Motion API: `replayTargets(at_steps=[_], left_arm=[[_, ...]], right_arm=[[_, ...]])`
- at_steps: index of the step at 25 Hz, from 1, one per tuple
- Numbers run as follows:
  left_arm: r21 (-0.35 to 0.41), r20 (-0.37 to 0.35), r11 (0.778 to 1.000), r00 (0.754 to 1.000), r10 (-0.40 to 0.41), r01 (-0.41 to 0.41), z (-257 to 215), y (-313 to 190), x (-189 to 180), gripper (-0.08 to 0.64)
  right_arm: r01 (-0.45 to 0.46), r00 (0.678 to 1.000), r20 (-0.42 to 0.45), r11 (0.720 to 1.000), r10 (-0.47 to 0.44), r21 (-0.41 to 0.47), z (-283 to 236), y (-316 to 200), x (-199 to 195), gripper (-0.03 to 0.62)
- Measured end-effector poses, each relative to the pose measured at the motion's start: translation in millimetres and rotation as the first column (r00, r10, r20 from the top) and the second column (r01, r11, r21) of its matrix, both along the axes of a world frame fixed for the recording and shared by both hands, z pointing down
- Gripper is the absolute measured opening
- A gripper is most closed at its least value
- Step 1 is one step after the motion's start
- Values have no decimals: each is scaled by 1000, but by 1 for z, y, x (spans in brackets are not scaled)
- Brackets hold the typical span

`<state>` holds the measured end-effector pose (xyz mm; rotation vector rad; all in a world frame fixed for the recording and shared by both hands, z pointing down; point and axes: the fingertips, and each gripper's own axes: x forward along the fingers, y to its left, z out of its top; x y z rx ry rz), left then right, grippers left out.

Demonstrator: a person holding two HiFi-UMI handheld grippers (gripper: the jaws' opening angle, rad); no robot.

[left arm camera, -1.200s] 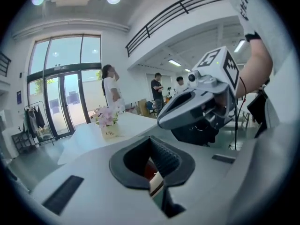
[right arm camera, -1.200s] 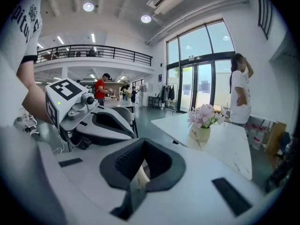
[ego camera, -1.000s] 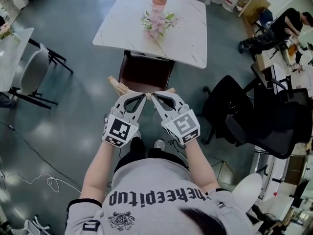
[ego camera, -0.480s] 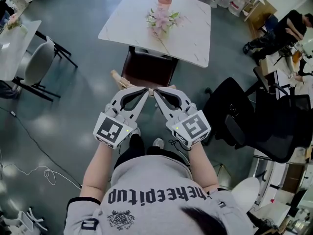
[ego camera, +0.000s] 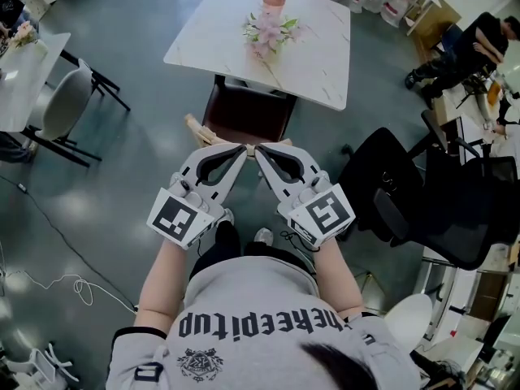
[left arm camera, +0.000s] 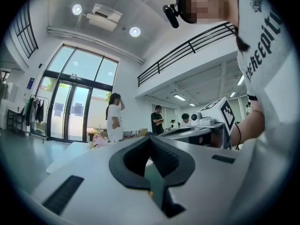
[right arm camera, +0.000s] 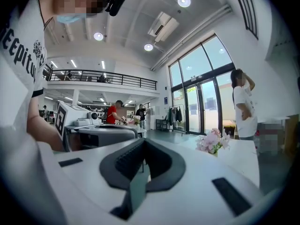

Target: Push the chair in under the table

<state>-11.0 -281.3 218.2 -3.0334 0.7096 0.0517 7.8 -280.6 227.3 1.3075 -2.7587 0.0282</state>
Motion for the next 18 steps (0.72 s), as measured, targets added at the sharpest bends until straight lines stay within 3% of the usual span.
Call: replayTargets(at_steps=[18], left_arm=[[13, -2, 1000, 1000, 5, -5, -8, -11, 4, 15]], right_arm=[[-35, 999, 33, 999, 35, 6, -7, -12, -1, 11]])
